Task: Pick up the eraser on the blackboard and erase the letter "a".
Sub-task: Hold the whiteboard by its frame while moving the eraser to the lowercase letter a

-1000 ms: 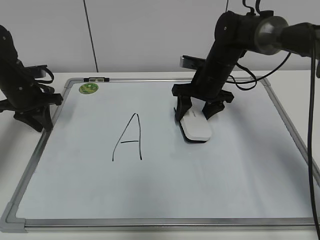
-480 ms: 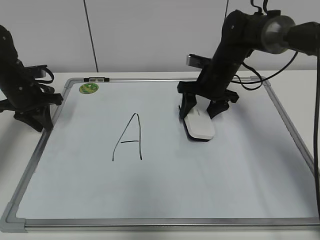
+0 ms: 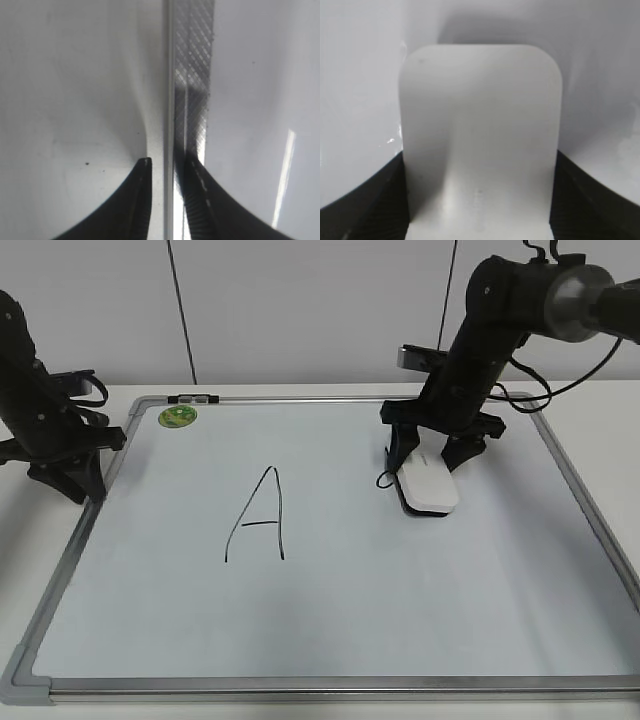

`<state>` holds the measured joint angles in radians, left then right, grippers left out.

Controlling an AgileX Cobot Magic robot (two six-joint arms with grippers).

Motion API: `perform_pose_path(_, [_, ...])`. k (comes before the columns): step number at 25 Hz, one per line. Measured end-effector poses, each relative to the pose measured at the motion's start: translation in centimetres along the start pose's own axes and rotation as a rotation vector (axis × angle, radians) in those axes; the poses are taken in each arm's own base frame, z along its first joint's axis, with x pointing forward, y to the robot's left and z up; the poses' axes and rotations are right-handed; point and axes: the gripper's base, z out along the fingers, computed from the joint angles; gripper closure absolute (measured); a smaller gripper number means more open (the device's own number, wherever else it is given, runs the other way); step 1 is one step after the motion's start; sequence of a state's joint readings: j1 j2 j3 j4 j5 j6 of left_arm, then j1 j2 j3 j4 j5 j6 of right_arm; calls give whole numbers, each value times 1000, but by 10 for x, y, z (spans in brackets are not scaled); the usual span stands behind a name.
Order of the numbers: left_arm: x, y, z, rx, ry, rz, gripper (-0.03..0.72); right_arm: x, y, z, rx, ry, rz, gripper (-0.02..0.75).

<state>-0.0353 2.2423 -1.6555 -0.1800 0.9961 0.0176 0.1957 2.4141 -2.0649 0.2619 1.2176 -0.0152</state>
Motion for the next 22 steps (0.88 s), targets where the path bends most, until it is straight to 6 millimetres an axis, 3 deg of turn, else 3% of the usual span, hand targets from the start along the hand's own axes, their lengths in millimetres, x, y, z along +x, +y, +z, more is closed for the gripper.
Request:
perform_pose_path(11, [0,0,0,-2,0,1,512,2,15,4,17,9,-40,206])
perform_pose_path(22, [0,0,0,-3,0,2,511,10,54,15,29,30,-129,206])
